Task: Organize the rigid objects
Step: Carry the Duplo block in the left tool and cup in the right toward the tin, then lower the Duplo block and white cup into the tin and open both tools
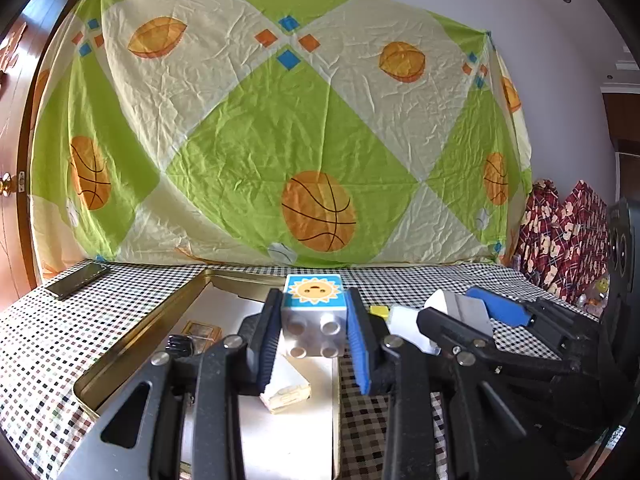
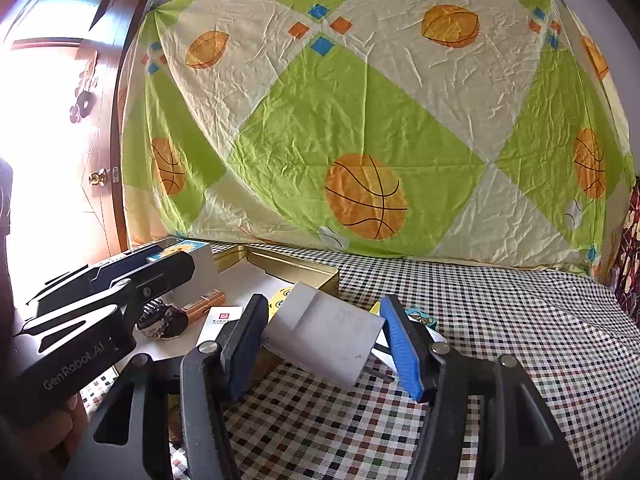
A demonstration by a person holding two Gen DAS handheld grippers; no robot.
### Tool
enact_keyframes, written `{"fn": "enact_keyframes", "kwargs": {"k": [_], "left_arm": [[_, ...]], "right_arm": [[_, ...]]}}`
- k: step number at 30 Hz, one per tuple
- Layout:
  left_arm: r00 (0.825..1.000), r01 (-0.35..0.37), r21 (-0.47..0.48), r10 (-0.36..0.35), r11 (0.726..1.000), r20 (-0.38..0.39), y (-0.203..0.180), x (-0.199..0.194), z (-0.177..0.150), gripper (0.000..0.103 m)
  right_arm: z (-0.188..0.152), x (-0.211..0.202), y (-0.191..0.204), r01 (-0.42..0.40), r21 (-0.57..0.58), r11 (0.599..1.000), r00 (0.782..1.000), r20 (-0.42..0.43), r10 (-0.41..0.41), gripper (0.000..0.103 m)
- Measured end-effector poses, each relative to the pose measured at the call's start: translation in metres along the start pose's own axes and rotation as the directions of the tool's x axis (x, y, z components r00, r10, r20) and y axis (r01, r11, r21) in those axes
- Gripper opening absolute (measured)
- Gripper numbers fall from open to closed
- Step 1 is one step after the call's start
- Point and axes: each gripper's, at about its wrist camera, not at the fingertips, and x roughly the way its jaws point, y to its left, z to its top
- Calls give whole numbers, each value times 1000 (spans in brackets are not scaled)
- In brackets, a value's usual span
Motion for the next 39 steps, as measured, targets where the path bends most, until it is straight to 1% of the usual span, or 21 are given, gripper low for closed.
{"fn": "enact_keyframes", "kwargs": {"k": [24,33,39], "left_arm": [[998,-63,-44,63,997,-6,42,-4,3,30],[995,-90,-52,89,995,-36,59,2,4,30],[992,-105,-58,100,993,-73,71,11,4,30]], "right_arm": [[2,13,40,-49,-72,996,999,-5,49,60],[6,25,54,-72,-101,992,997,-15,71,61],[11,32,67,-90,-129,988,996,-17,89,61]]}}
